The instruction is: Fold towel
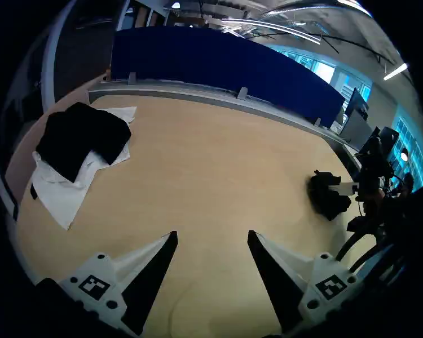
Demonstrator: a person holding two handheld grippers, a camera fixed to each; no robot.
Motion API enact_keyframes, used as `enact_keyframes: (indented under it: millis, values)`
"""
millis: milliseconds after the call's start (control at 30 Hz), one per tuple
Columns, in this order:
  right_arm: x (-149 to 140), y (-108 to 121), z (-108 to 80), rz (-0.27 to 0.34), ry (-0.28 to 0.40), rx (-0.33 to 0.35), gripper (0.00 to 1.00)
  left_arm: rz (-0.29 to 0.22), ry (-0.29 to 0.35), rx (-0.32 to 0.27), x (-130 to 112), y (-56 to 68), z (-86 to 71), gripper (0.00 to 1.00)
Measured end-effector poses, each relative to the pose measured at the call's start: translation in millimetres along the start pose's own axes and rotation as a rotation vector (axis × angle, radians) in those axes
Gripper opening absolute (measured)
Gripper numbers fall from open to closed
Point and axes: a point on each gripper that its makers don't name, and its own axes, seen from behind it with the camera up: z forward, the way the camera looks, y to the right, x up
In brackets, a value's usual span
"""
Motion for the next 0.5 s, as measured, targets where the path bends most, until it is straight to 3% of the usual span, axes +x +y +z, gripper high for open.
enact_keyframes:
  millis: [200, 500]
  values:
    - [6, -2, -7.3, -0.001, 0.010, 0.012, 1.00, 0.002, 0.000, 0.000, 0, 1.7, -1.5, 0.92]
    - [26, -8, -57.8, 0.045, 0.128, 0.017, 1.00, -0.008, 0.009, -0.003, 3, 3.8, -2.9, 0.92]
